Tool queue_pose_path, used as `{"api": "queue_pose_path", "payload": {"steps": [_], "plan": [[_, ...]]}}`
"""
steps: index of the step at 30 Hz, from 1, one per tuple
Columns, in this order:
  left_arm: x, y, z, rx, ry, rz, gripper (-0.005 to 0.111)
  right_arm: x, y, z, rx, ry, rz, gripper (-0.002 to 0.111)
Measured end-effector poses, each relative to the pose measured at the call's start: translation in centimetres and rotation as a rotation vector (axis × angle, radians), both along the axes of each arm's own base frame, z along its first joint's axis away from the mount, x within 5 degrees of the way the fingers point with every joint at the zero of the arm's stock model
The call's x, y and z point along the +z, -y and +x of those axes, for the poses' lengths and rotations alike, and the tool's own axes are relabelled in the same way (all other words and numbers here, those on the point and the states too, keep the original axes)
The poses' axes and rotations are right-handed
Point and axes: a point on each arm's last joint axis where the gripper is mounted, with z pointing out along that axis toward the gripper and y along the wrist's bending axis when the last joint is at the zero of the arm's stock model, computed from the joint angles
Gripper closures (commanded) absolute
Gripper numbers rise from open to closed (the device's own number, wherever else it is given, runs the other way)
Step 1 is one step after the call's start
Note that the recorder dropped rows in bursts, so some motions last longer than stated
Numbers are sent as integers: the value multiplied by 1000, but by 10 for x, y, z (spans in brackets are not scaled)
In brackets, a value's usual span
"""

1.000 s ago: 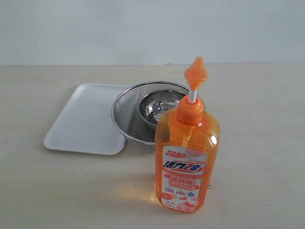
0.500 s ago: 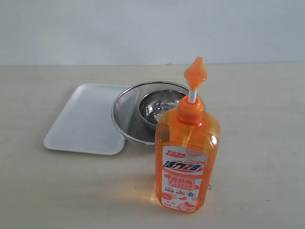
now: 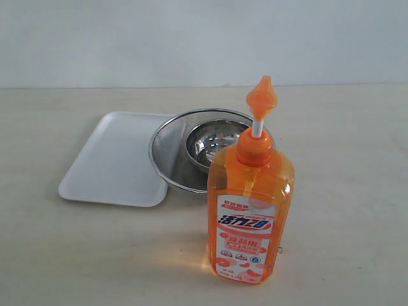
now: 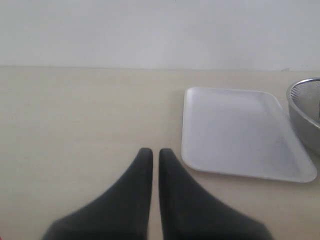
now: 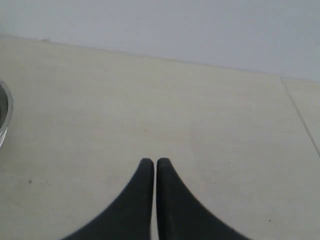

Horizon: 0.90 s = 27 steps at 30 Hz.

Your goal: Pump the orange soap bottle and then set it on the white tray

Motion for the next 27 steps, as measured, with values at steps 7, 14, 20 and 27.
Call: {"api": "queue_pose_path", "payload": {"steps": [7,14,20,27], "plan": [[0,0,0,0,0,0,102,-30,-34,17,459,-169,-150,108],[0,0,0,0,0,0,102,-44,-75,5,929,-241,-147,108],[0,0,0,0,0,0,102,-52,-90,6,1007,-283,-64,108],[0,0,0,0,0,0,102,-55,-94,5,1023,-332,-1,87]]}}
